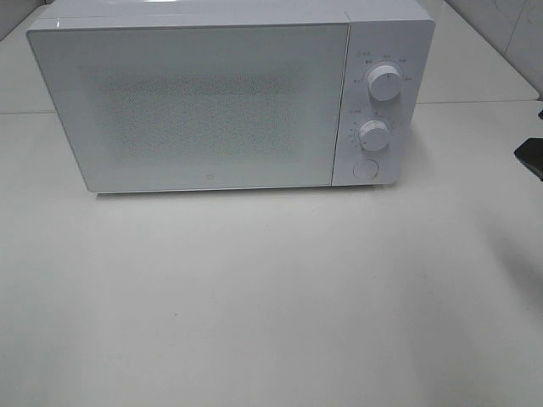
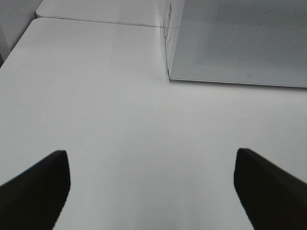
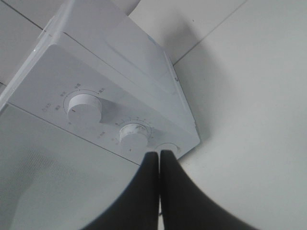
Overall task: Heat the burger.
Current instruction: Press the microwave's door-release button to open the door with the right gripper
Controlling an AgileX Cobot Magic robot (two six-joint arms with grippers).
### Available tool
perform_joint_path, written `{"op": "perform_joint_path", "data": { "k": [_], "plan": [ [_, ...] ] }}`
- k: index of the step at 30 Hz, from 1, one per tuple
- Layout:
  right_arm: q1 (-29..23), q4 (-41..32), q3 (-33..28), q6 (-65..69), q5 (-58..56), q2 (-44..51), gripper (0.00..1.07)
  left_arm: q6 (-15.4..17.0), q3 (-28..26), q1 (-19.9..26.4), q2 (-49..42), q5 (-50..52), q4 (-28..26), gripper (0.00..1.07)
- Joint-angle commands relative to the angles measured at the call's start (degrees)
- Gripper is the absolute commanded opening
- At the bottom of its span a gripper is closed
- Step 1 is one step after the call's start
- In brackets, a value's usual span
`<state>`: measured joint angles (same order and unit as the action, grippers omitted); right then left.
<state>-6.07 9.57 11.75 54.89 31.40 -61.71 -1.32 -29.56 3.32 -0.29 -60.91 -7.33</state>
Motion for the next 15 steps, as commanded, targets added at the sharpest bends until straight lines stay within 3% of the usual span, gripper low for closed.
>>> {"op": "perform_joint_path", "data": {
  "k": [1,15],
  "plan": [
    [-0.1,3.2,-0.7,10.4,7.0,-4.2,0.0,-0.1,0.1,0.0,-0.7,-0.3,-0.3,0.85],
    [-0.1,3.0,-0.7,27.0,18.7,-18.0,0.0,-0.1,0.1,0.0,-0.7,-0.3,-0.3,0.85]
  ]
}}
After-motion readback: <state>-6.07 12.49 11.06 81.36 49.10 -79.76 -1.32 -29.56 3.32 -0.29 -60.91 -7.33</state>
